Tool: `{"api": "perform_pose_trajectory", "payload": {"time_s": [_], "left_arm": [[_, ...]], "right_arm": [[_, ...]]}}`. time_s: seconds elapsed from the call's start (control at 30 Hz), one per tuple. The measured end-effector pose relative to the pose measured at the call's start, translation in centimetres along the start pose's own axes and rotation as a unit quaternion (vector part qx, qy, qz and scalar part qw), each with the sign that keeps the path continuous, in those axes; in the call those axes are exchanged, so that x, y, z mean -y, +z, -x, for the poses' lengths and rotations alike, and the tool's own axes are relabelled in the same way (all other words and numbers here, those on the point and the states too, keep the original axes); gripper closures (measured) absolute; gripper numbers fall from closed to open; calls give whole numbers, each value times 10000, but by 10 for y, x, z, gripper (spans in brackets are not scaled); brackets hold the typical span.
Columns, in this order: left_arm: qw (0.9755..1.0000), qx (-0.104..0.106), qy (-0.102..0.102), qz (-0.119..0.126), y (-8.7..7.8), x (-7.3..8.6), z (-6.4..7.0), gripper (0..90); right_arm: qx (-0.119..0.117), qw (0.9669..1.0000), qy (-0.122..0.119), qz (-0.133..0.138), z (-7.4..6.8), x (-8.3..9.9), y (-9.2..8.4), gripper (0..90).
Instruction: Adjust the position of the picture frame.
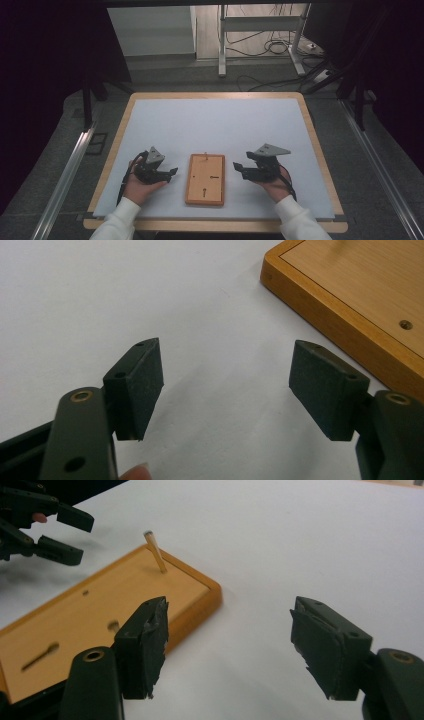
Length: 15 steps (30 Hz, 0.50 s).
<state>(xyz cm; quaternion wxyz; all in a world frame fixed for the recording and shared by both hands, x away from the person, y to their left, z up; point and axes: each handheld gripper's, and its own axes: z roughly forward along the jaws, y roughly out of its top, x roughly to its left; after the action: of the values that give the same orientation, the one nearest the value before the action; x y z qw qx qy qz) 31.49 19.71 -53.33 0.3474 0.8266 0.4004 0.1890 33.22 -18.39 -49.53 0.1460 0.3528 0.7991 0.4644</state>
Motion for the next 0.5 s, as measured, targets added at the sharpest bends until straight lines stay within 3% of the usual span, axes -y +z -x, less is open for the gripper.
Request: {"api": "perform_pose_trajectory", "payload": {"time_s": [0.23, 0.3, 0.5], "left_arm": [[10000, 59, 43, 21, 6, -5, -2, 299], [9999, 14, 131, 14, 7, -5, -2, 306], [9999, 5, 126, 111, 5, -6, -4, 322]], "right_arm": [[204, 9995, 240, -105, 11, 28, -32, 274], [263, 9992, 251, -167, 12, 34, -37, 260], [339, 9989, 235, -232, 15, 39, -43, 239]]}}
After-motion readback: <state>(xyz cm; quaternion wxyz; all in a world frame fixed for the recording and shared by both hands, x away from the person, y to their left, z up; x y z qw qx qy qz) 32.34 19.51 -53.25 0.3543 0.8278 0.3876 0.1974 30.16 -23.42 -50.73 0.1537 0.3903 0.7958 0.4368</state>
